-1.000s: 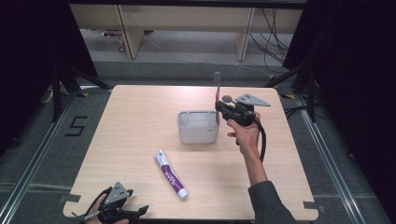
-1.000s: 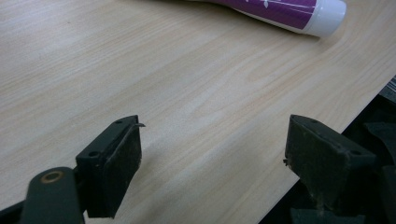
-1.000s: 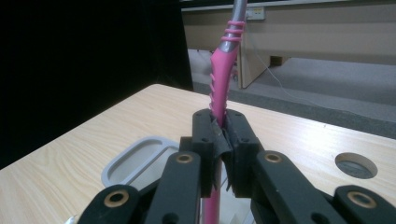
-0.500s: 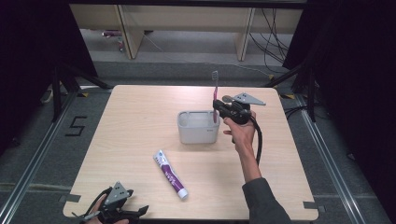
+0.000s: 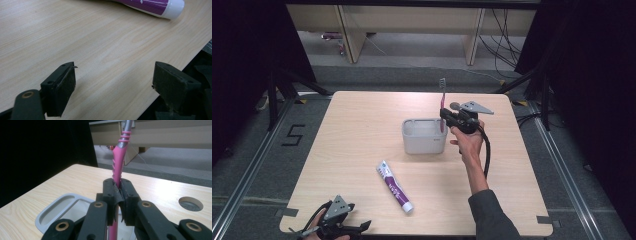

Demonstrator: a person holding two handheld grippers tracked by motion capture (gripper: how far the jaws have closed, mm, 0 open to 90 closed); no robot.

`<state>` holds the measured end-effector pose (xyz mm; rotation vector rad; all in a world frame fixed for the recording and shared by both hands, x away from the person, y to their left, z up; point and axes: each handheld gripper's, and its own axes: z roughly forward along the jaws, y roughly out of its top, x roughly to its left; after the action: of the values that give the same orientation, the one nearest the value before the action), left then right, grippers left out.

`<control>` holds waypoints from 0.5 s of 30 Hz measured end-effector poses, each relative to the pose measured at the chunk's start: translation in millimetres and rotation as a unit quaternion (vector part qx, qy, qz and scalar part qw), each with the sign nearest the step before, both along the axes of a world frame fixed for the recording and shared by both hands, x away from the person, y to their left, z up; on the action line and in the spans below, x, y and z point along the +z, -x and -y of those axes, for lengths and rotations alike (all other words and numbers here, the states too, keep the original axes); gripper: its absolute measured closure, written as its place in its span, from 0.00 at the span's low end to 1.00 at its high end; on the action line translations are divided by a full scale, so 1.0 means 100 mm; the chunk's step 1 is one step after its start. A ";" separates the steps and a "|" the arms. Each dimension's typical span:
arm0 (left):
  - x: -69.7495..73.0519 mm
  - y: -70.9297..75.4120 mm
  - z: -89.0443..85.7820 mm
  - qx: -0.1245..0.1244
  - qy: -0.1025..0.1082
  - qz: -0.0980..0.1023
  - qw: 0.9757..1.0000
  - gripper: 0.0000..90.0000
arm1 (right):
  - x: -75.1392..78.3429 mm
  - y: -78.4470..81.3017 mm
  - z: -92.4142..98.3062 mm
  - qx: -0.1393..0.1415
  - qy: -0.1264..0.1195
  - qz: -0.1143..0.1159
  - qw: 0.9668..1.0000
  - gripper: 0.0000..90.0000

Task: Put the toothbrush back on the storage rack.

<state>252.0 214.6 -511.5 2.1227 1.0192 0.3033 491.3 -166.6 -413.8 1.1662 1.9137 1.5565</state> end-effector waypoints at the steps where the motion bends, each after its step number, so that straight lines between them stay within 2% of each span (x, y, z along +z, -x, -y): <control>1: 0.00 0.00 0.00 -0.001 0.001 0.000 1.000 0.20 | -0.02 0.00 0.00 -0.005 0.000 -0.003 1.000 0.93; 4: 0.00 0.00 0.00 0.000 0.001 -0.001 1.000 0.20 | -0.04 0.01 0.00 -0.010 -0.005 -0.013 1.000 0.93; 5: 0.00 0.01 0.00 0.001 -0.002 -0.001 1.000 0.20 | -0.05 -0.01 0.02 -0.008 0.002 -0.006 1.000 0.93; 8: 0.00 0.00 0.00 0.001 -0.007 -0.001 1.000 0.20 | -0.09 -0.02 0.02 -0.010 -0.001 -0.006 1.000 0.93; 9: -0.01 0.00 0.01 0.006 0.000 -0.001 1.000 0.20 | -0.09 -0.03 0.04 -0.014 0.011 -0.001 1.000 0.93; 10: -0.01 0.01 0.01 0.004 0.002 -0.002 1.000 0.20 | -0.09 -0.03 0.03 -0.011 0.002 -0.009 1.000 0.93; 11: 0.00 0.01 0.01 0.002 0.002 -0.002 1.000 0.20 | -0.10 -0.04 0.03 -0.013 0.006 -0.009 1.000 0.93; 12: 0.00 0.01 0.01 0.002 0.002 -0.002 1.000 0.20 | -0.10 -0.03 0.02 -0.017 0.002 -0.020 1.000 0.93; 13: 0.00 0.01 0.01 0.005 0.004 -0.001 1.000 0.20 | -0.12 -0.05 0.03 -0.013 0.009 -0.010 1.000 0.93; 15: 0.00 0.01 0.01 0.002 0.002 -0.002 1.000 0.20 | -0.13 -0.05 0.03 -0.015 0.005 -0.017 1.000 0.92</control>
<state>251.0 213.5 -511.7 2.1191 1.0254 0.2993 495.9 -169.5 -426.8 1.2191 1.9154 1.5185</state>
